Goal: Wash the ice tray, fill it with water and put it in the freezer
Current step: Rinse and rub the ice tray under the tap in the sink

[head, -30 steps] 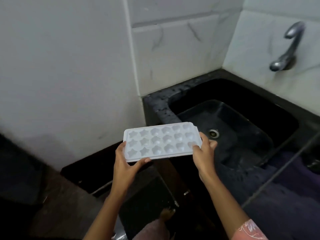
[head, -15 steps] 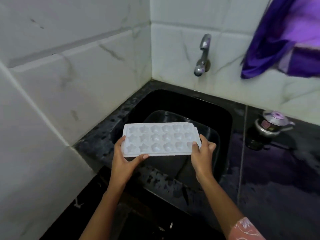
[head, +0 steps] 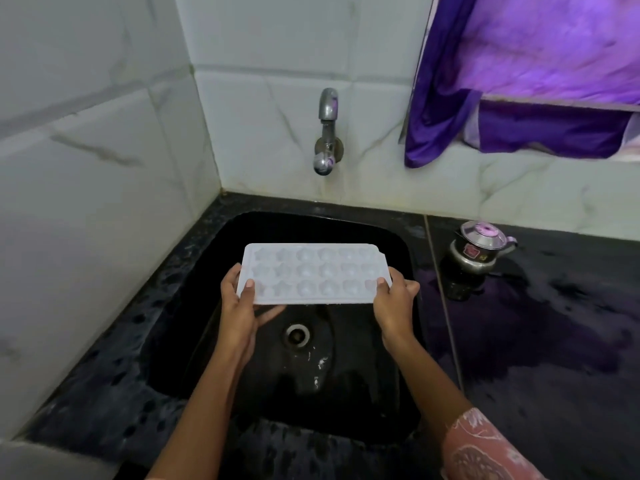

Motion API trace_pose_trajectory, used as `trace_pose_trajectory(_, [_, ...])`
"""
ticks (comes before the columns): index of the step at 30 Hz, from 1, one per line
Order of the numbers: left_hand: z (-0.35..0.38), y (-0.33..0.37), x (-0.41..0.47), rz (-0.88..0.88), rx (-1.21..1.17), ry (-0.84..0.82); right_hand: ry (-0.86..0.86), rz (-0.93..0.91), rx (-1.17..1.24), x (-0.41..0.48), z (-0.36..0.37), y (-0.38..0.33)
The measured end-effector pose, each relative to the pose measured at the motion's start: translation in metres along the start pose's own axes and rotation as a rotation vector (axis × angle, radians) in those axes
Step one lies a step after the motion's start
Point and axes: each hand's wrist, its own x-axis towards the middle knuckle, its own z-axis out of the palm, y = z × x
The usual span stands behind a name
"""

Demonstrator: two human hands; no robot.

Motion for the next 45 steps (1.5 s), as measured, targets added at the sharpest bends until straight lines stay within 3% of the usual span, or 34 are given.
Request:
trace_pose_trajectory(13, [0.023, 0.004, 0.062, -0.167, -0.092, 0.025, 0.078, 0.047, -0.108, 0.057, 0.014, -0.003])
trace_pose_trajectory(17, [0.026, -0.001, 0.071, -0.164, -0.135, 0.056, 0.133, -0.248, -0.286, 0.095, 0.014, -0.038])
trace_pose_trajectory(20, [0.029, -0.005, 0.078, -0.169, -0.160, 0.074, 0.050, -0.501, -0.388, 0.128, 0.032, -0.079])
trace_pose_trajectory(24, [0.032, -0.007, 0.085, -0.179, -0.139, 0.063, -0.058, -0.701, -0.663, 0.168, 0.073, -0.117])
trace_pose_trajectory(28, [0.033, -0.008, 0.093, -0.180, -0.113, 0.066, -0.128, -0.782, -1.009, 0.197, 0.101, -0.124])
trace_pose_trajectory(32, [0.032, -0.015, 0.099, -0.188, -0.124, 0.084, -0.123, -0.880, -1.153, 0.212, 0.106, -0.124])
trace_pose_trajectory(45, [0.029, -0.021, 0.113, -0.196, -0.116, 0.094, -0.132, -1.021, -1.263, 0.223, 0.104, -0.127])
